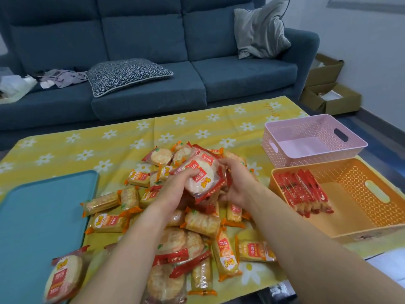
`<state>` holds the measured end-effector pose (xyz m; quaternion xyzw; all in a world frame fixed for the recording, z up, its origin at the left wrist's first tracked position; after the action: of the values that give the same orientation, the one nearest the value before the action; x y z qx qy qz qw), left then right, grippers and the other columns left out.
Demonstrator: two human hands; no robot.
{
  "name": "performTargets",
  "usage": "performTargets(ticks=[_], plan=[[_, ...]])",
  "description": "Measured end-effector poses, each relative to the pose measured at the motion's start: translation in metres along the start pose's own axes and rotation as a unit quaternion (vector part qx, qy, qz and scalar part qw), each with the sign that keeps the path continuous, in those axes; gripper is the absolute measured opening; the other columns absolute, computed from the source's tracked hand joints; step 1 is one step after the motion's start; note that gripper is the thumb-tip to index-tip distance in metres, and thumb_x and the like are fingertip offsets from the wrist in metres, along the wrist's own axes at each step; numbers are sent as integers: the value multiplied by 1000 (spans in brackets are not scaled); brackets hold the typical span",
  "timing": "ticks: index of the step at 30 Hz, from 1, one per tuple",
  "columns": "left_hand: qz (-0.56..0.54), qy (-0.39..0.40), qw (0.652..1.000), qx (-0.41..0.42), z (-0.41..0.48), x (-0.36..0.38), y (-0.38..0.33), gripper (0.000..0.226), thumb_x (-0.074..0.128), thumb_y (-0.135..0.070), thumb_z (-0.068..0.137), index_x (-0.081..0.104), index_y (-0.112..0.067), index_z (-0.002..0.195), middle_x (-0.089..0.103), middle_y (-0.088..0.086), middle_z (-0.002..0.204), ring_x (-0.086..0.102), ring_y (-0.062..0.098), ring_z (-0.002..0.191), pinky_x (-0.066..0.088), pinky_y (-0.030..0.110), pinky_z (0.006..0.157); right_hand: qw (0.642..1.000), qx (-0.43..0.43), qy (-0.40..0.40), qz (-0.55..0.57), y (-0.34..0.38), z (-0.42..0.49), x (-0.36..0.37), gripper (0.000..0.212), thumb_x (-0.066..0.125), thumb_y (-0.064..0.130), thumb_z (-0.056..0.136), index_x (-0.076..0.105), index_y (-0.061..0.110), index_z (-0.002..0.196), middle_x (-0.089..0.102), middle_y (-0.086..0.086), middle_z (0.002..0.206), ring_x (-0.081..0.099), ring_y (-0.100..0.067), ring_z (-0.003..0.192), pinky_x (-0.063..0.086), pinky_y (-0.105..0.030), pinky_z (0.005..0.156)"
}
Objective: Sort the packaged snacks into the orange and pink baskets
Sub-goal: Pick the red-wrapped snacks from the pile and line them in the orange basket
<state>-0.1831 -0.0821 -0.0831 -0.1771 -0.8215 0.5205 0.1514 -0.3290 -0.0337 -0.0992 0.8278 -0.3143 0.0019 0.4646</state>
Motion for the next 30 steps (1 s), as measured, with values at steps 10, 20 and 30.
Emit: performTargets(ticks=[10,20,30], plan=[[-112,30,990,76,-40,70,-25,20,65,-31,90,75,-16,99,78,8,101,70,24,94,54,50,95,968,-214,-51,-117,62,-70,-41,27,56,43,99,64,32,123,76,7,104,72,-16,96,58,-41,78],[-87,170,978,78,-50,251,-21,49,75,-38,75,72,-14,118,76,13,110,72,31,102,56,46,94,892,-296,-300,-164,104,-154,-199,21,54,51,94,65,35,102,70,7,107,67,-17,102,54,-49,96],[206,169,951,158,-31,273,4,57,92,-18,69,58,-24,115,64,-17,101,61,-6,88,48,15,82,825,-123,-300,-464,84,-141,-272,35,46,31,98,68,20,123,72,-6,117,67,-29,106,56,-47,96]])
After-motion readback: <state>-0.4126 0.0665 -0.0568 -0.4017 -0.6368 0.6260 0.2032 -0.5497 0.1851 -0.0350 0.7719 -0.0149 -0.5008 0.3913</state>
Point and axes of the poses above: each hand's wrist, its own z-axis towards the middle knuckle, its own x-axis out of the palm, y = z × x, the point moved 4 cm from there along z, towards the middle knuckle
